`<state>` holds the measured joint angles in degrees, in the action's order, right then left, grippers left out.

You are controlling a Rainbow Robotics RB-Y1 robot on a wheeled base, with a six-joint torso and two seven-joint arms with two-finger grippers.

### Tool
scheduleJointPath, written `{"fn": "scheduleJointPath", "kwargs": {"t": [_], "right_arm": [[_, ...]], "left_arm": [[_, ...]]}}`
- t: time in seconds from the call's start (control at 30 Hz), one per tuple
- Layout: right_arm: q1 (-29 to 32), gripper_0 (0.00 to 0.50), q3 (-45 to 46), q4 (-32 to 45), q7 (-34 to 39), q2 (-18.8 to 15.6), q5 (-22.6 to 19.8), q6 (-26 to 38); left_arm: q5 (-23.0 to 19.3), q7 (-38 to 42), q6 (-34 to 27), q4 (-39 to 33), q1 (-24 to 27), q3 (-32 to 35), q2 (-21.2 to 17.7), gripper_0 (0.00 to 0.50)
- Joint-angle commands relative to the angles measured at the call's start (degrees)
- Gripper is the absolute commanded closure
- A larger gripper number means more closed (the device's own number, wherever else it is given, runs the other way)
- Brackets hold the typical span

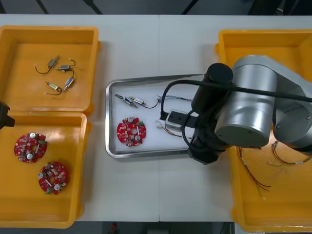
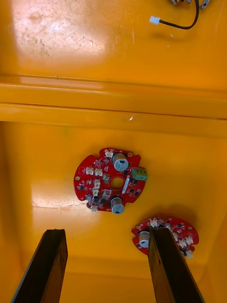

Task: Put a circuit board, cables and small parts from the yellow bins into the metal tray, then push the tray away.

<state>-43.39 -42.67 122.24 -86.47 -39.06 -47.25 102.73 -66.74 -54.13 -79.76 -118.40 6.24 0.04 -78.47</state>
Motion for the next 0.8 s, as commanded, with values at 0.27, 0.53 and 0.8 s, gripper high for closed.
{"fn": "scheduleJointPath", "kwargs": {"t": [0.27, 0.53, 0.8], "right_arm": [[-2.05, 0.000, -12.00, 1.86, -5.56, 1.45, 8.14, -10.71], [-2.58, 0.000, -20.53, 1.25, -5.20, 1.53, 16.67, -17.38], [-3.28, 0.000, -22.81, -2.53, -5.64, 3.38, 20.27, -20.81]], "left_arm": [[-1.72, 4.12, 1.27, -1.31, -0.61, 2.86, -2.65, 0.000], [-1.72, 4.12, 1.27, -1.31, -0.61, 2.95, -2.65, 0.000], [-1.72, 4.12, 1.27, -1.31, -0.61, 2.95, -2.65, 0.000]]}}
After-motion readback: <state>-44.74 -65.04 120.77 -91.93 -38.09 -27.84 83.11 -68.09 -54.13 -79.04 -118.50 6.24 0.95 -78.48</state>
